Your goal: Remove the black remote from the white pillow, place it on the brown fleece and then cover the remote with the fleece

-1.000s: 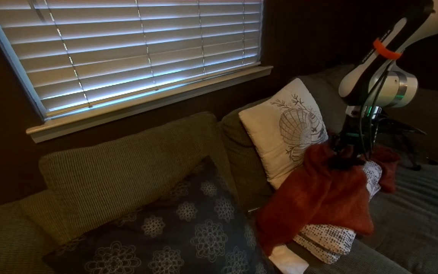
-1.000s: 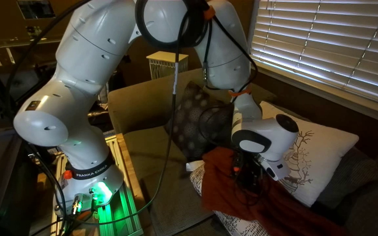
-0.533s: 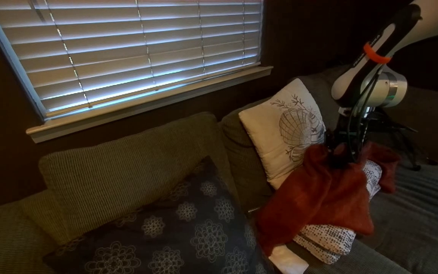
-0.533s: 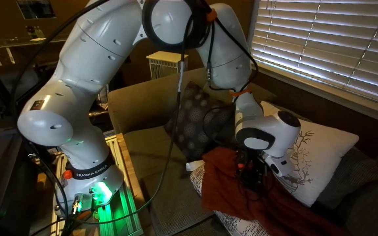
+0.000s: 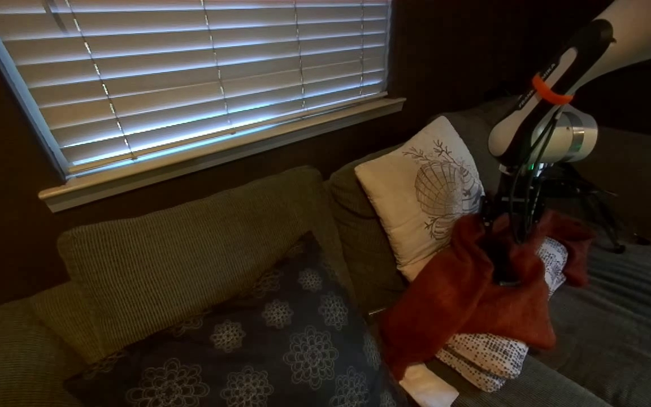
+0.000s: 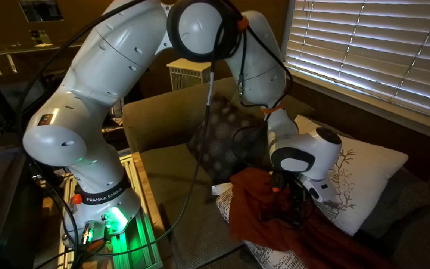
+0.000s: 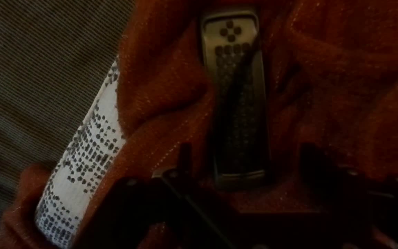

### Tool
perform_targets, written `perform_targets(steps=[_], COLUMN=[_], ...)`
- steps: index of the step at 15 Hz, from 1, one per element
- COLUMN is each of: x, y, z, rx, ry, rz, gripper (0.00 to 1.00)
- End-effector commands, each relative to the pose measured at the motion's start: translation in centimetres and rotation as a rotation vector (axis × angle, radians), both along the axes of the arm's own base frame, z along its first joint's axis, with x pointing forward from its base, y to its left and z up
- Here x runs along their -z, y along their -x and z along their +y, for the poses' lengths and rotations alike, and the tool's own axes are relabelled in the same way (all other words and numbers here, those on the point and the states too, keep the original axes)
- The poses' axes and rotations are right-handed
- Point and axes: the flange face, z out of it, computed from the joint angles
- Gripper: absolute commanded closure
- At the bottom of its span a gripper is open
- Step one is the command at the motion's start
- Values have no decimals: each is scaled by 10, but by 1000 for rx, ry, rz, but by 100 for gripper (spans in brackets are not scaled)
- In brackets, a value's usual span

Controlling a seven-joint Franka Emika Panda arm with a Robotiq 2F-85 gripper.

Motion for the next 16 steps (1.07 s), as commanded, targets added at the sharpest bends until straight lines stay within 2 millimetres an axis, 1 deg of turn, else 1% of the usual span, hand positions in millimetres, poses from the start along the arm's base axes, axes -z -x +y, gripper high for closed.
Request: perform_targets(steps=[1, 4, 6, 12, 13, 16], x=[-4, -12, -21, -51, -52, -46], y=[-9, -12, -17, -32, -35, -44], z=[-1, 1, 7, 37, 40, 46], rx=[5, -2, -25, -96, -103, -125], ry=[30, 26, 11, 1, -4, -42], rz=[7, -26, -65, -140, -149, -154], gripper=[0, 0, 0, 0, 0, 0])
